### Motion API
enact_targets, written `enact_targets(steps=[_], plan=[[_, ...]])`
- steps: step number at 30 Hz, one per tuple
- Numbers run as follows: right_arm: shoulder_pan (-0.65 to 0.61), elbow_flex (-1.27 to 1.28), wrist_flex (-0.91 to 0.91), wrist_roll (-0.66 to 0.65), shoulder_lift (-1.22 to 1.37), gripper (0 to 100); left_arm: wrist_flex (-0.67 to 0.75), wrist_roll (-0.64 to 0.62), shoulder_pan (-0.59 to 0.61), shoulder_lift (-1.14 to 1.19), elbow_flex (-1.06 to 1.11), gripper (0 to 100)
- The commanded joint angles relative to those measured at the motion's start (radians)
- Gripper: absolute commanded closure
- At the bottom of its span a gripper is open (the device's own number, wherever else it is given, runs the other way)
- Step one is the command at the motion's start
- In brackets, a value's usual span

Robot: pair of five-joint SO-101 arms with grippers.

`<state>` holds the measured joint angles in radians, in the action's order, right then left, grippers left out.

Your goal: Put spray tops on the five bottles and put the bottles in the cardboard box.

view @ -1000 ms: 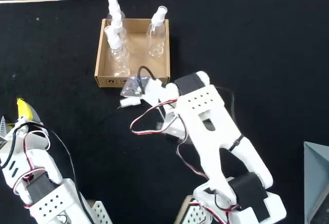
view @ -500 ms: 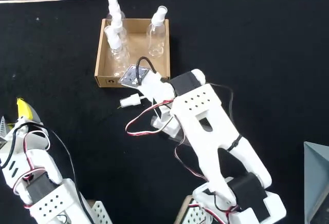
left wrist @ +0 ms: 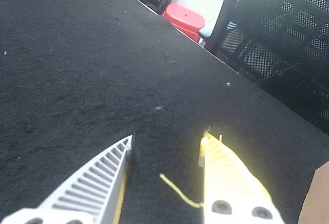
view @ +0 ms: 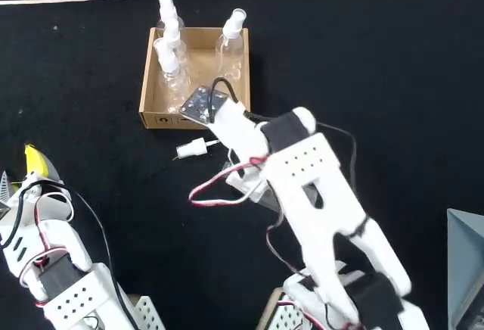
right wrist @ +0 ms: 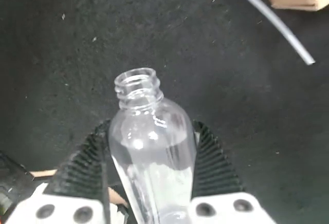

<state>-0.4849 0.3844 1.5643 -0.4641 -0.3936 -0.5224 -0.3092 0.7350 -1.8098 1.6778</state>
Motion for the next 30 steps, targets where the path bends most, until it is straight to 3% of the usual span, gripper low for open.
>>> enact_targets(steps=[1,14,23,30], plan=[[0.052,-0.054,0.003,0.011,-0.073,98.8,-0.008,0.005,-0.004,-0.011,0.022,80],[0.066,0.061,-0.098,0.066,-0.153,98.8,-0.021,0.005,-0.004,-0.011,0.022,80],[0.229,0.179,-0.272,0.069,-0.208,98.7,-0.051,0.005,-0.099,-0.014,0.001,81],[0.324,0.231,-0.39,0.196,-0.209,98.7,-0.051,0.069,-0.191,-0.012,-0.027,81]])
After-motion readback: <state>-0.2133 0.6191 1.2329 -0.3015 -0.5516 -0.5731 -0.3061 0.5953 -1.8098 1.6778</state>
